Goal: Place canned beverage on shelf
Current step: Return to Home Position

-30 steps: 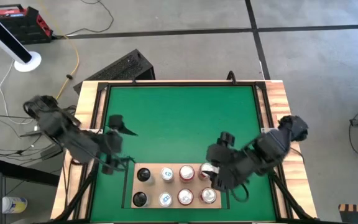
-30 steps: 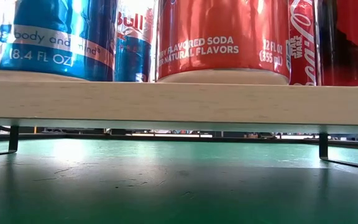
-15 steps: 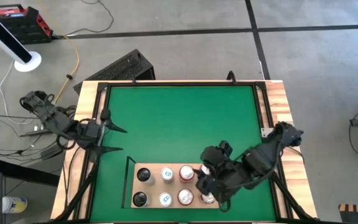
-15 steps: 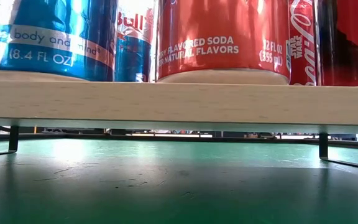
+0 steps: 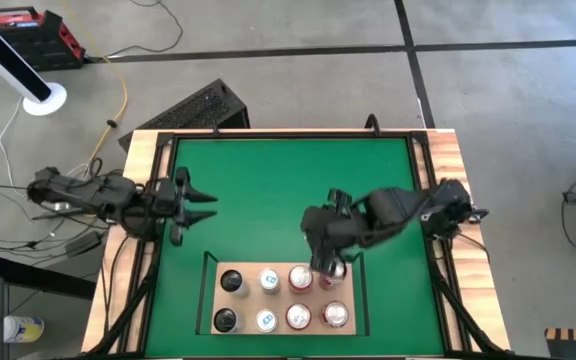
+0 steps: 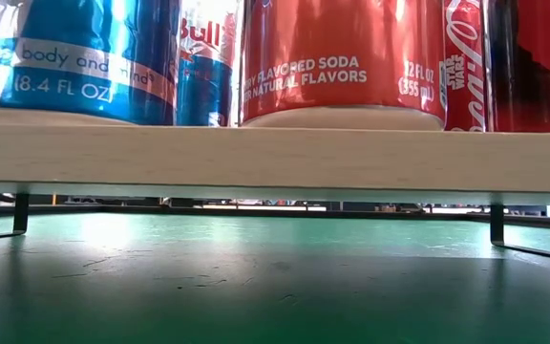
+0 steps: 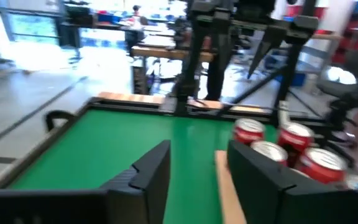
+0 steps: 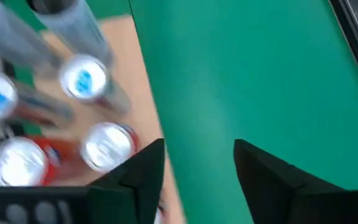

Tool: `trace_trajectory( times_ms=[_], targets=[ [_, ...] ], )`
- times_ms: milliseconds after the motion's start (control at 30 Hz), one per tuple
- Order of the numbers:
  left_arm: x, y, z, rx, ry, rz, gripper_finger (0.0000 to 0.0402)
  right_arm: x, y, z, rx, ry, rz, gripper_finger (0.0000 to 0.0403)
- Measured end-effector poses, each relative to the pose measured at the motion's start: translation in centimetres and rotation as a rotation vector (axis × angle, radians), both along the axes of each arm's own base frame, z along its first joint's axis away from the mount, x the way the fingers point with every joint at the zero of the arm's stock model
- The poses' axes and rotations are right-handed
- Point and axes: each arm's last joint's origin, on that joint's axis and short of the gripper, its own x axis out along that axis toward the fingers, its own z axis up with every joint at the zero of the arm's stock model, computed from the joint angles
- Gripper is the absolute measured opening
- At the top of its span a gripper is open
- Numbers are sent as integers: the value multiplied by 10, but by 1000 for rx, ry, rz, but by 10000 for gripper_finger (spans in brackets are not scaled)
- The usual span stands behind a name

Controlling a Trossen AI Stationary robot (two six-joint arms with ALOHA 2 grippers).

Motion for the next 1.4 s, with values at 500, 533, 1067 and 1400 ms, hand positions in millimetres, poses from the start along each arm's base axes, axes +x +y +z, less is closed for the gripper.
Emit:
trace_trajectory(
  times_ms=[500,533,1067,1400],
  targets=[
    [-33,41,9,27,-58,338,4,-105,-140,53,-119,-236,184,49],
    [-35,42,10,23,-70,351,4,-112,-147,45,-110,-295,189,41],
    [-49,43,-28,-167,-115,385,0,-205,-171,-136,130,-763,-81,31],
    [-35,43,-65,-269,-79,317,0,-236,-150,-187,74,-859,-295,24]
  ],
)
